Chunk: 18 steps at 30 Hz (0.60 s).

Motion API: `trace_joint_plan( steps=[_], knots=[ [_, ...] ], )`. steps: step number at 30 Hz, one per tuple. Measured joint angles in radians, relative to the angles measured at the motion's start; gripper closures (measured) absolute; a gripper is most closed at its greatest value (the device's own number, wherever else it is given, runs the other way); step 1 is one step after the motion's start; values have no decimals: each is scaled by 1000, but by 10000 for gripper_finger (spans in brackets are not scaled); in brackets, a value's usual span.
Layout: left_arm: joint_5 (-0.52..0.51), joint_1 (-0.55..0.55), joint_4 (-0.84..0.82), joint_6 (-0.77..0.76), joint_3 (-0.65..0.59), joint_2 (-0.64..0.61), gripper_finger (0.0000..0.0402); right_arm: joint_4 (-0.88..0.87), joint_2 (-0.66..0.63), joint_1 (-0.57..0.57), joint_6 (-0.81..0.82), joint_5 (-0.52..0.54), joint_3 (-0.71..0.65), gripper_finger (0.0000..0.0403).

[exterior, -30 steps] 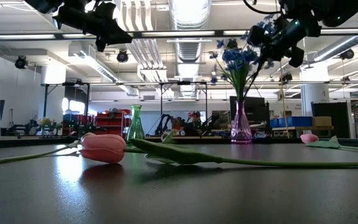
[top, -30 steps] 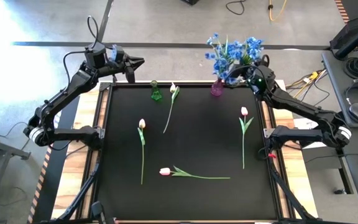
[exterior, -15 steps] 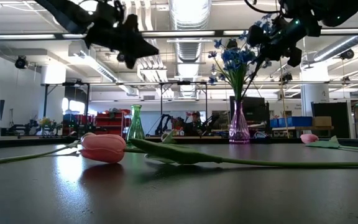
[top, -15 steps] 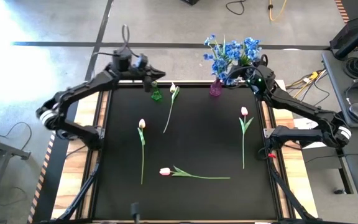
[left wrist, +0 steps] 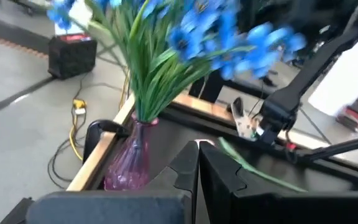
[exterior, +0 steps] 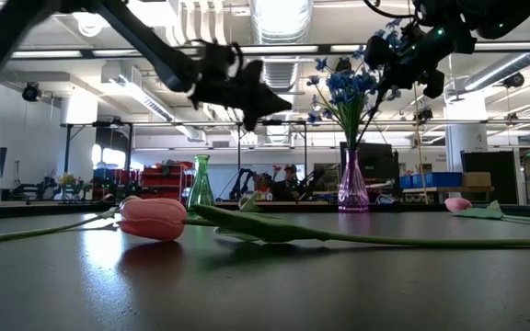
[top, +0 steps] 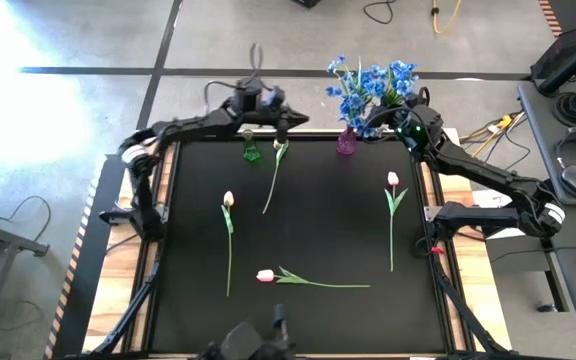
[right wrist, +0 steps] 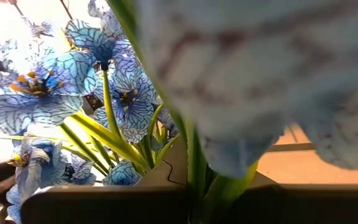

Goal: Sort flowers into vase by color
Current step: Put the blue flowers into the violet vase

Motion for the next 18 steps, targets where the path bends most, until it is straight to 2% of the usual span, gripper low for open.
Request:
trace_joint_plan(
  steps=[9,12,18],
  knots=[
    [-4,-15,-268,151,378,282,392,0,0,0,25,-20,0,391],
    [-5,-26,-411,210,528,378,364,-1,0,3,28,-24,0,391],
    [5,-53,-637,295,830,549,275,-1,0,5,37,-25,0,390]
  ],
)
